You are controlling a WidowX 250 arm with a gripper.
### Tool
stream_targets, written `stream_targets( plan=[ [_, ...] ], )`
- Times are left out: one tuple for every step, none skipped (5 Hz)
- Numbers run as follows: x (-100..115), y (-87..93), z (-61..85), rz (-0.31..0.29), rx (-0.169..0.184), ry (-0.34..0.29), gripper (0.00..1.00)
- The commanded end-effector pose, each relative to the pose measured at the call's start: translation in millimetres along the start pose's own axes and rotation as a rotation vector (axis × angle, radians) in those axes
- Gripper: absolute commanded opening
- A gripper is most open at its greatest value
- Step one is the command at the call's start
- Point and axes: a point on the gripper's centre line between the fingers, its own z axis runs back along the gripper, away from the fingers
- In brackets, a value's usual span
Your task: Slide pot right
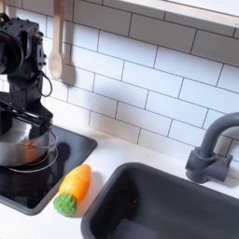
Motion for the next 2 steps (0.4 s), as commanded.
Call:
stream_targets(
  plan=[
    [0.0, -21.2, 2.6, -0.042, -0.006, -0.005, 1.0],
    [-2.2, -29.4, 7.0, -0.054, -0.011, -0.013, 1.0]
  ],
)
